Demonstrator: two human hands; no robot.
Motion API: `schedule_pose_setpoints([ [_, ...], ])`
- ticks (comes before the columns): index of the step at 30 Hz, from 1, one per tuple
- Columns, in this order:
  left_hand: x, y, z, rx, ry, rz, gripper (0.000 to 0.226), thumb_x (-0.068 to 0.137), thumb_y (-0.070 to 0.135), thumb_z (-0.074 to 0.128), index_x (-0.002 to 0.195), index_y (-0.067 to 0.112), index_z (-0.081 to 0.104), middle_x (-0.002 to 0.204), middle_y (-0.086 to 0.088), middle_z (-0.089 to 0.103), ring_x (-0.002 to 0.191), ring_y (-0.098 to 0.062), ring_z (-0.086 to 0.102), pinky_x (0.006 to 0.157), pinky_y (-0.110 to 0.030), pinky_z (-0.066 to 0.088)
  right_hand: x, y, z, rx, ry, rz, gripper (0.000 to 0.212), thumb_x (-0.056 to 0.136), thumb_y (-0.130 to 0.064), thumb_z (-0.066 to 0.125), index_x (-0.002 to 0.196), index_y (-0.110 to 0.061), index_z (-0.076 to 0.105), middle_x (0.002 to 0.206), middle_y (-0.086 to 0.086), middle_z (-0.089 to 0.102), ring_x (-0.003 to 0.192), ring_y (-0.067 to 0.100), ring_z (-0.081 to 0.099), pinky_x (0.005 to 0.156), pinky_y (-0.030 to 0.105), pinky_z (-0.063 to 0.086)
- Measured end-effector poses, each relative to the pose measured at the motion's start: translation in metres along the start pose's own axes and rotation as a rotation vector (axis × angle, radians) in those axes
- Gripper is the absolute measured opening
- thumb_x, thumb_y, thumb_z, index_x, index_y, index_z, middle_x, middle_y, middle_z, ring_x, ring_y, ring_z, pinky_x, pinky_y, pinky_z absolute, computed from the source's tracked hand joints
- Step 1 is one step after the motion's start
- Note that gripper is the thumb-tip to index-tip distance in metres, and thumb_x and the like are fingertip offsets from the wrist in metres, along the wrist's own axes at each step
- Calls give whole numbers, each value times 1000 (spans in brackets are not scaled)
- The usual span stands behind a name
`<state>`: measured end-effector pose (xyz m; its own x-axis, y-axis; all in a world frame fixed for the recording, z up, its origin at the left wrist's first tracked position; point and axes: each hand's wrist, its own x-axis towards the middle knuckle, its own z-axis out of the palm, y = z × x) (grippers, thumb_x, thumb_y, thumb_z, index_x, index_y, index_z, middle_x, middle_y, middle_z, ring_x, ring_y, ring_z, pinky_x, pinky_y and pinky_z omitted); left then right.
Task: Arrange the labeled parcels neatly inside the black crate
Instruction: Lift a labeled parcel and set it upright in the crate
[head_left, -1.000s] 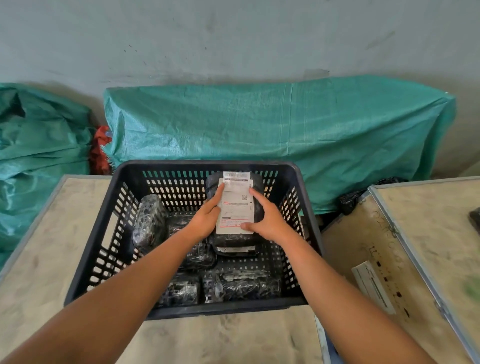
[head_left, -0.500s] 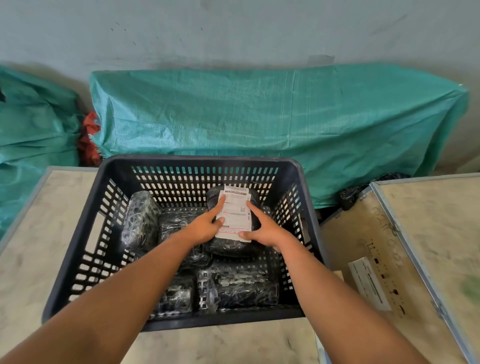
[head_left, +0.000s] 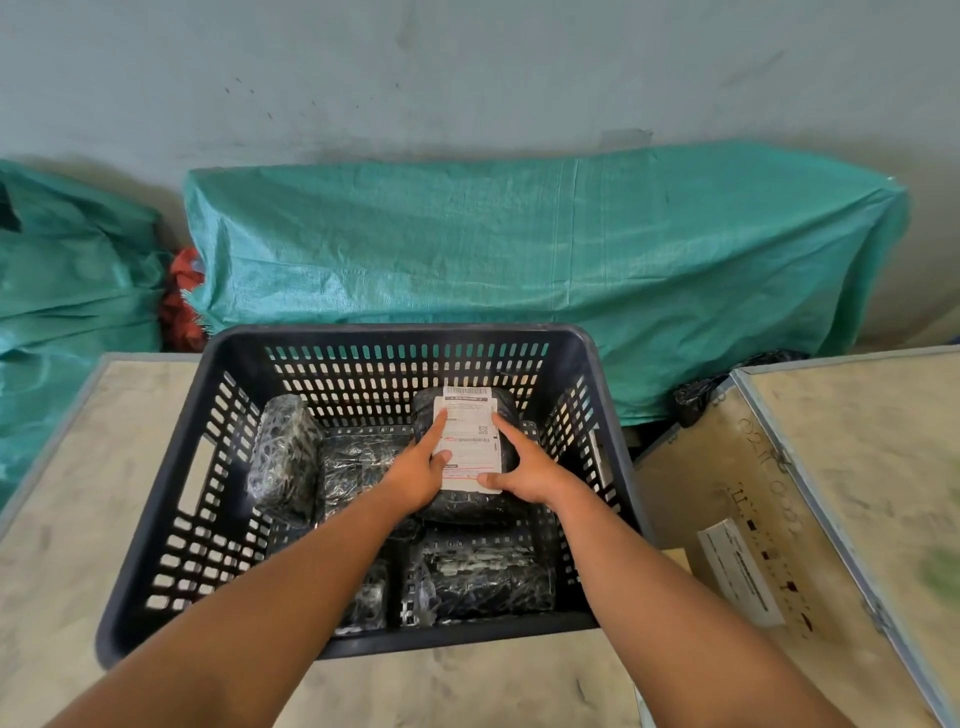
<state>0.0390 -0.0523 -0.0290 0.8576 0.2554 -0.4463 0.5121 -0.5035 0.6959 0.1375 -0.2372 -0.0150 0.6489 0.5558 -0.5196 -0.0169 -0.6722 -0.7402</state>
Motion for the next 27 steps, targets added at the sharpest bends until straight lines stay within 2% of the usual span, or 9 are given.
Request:
schedule_pose_setpoints([
  [2, -3, 2, -5, 30, 4, 27, 67, 107, 31, 45, 162, 41, 7, 127, -7, 62, 82, -15, 62, 62, -20, 47, -4, -3, -2, -38, 4, -5, 101, 84, -16, 84, 163, -31, 21, 166, 3, 29, 149, 22, 31, 115, 29, 28],
  [4, -5, 7, -12, 67, 9, 56, 67, 106, 31, 49, 162, 33, 14, 153, -12, 45, 121, -29, 57, 91, -32, 51, -9, -8, -9, -82, 24, -28, 96, 85, -15, 83, 162, -30, 26, 165, 3, 32, 147, 22, 34, 111, 26, 30],
  [7, -16, 18, -26, 86, 23, 106, 65, 105, 29, 52, 162, 28, 21, 167, -15, 18, 155, -32, 12, 119, -43, 25, -25, -20, -23, -108, 55, -107, 93, 86, -14, 81, 161, -31, 29, 163, 2, 35, 147, 21, 36, 109, 24, 32],
  [11, -43, 41, -46, 44, 62, 221, 60, 103, 30, 56, 158, 30, 32, 165, -7, 28, 146, -30, 36, 112, -37, 37, -56, -39, -37, -105, 89, -183, 86, 89, -18, 80, 159, -38, 33, 165, -4, 33, 145, 24, 38, 113, 35, 37],
  [15, -73, 51, -55, 17, -54, 277, 47, 100, 35, 61, 146, 37, 52, 142, 0, 60, 107, -17, 63, 95, -37, 55, -89, -41, -45, -150, -17, -173, 57, 83, -17, 85, 130, -41, 64, 151, -8, 47, 133, 17, 48, 106, 33, 45],
  [17, -88, 46, -52, 85, -197, 321, 44, 98, 33, 65, 142, 32, 58, 142, 3, 61, 113, -11, 64, 102, -36, 53, -102, -37, -41, -207, -157, -144, 42, 77, -14, 90, 107, -38, 73, 140, -7, 57, 127, 10, 50, 104, 31, 45],
  [20, -105, 32, -41, 188, -349, 340, 39, 98, 31, 65, 136, 23, 65, 138, 6, 64, 122, -6, 60, 109, -35, 47, -114, -31, -24, -350, -309, -100, 37, 74, -15, 92, 100, -34, 76, 128, -4, 65, 120, 4, 53, 102, 33, 47],
  [25, -113, 13, -32, 201, -372, 290, 43, 96, 41, 67, 138, 32, 63, 140, 4, 62, 125, -11, 59, 110, -39, 46, -116, -25, -7, -413, -332, -120, 32, 80, -6, 86, 101, -27, 74, 106, -16, 66, 94, -8, 59, 79, 14, 46],
  [27, -113, 9, -33, 164, -444, 243, 65, 88, 39, 77, 147, 36, 52, 146, 1, 57, 130, -13, 56, 111, -35, 44, -115, -23, -10, -338, -299, -86, 33, 79, -10, 88, 102, -28, 73, 113, -10, 68, 103, -1, 62, 84, 17, 46],
])
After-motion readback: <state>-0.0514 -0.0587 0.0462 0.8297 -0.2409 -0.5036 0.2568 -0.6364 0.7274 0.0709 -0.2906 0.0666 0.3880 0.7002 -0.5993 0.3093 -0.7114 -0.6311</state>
